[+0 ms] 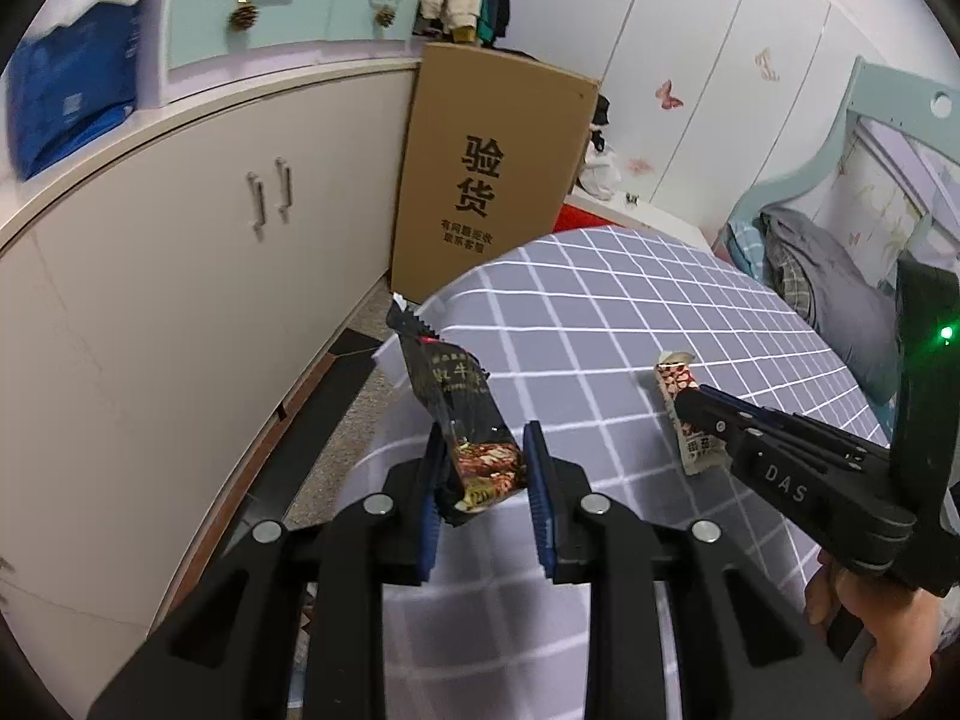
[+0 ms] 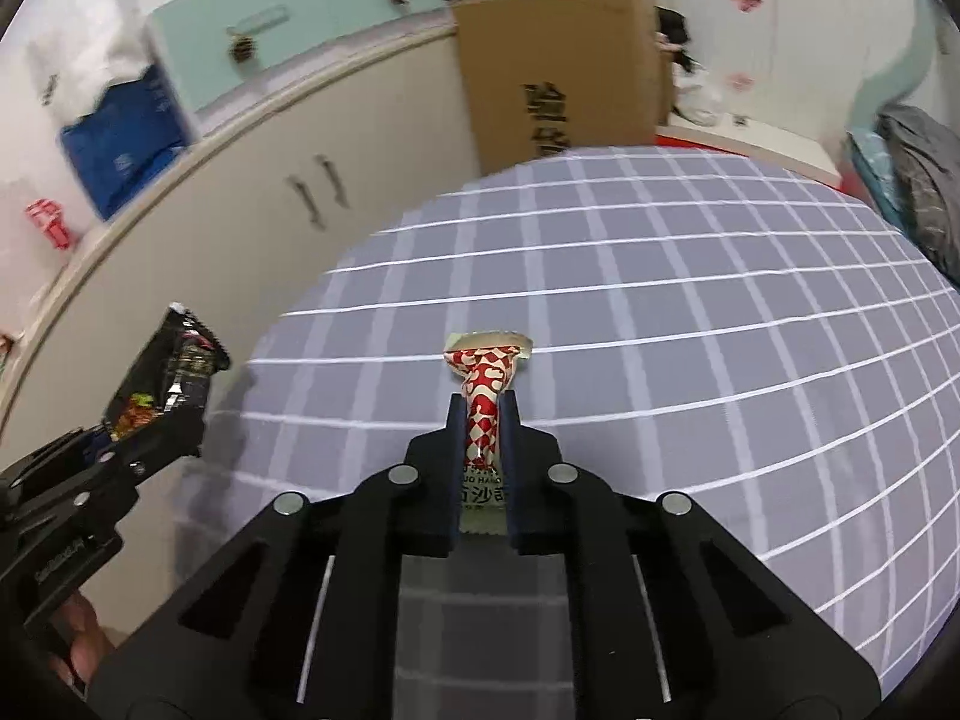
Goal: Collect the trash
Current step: 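Carry the red-and-white wrapper and black snack bag over the wastebasket with both tools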
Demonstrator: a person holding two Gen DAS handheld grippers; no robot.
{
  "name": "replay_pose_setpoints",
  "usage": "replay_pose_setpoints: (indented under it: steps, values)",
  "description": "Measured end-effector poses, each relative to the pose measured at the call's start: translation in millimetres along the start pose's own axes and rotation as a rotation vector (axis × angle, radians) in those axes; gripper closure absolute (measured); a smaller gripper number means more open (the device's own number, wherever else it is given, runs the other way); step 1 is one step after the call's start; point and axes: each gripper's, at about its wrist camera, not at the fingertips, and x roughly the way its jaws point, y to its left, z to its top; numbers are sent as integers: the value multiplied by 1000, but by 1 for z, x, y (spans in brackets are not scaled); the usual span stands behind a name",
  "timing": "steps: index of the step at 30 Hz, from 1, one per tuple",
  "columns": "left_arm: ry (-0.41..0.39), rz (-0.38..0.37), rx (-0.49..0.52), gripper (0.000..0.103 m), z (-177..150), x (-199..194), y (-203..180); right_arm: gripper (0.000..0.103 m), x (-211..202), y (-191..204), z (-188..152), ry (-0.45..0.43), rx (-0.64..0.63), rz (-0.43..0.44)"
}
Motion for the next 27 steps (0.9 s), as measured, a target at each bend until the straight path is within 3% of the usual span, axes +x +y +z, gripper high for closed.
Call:
replay_pose_setpoints:
  steps: [15, 21, 27]
  values:
    - [-62, 88, -120, 79, -73, -98, 114, 92, -25, 162, -57, 30, -178, 281]
    - [-36, 109, -191, 79, -108, -108, 157, 92, -11, 218, -97, 87, -248, 335]
    - [54, 124, -283, 79, -156, -88, 203, 92, 25, 246, -139, 174, -271, 341]
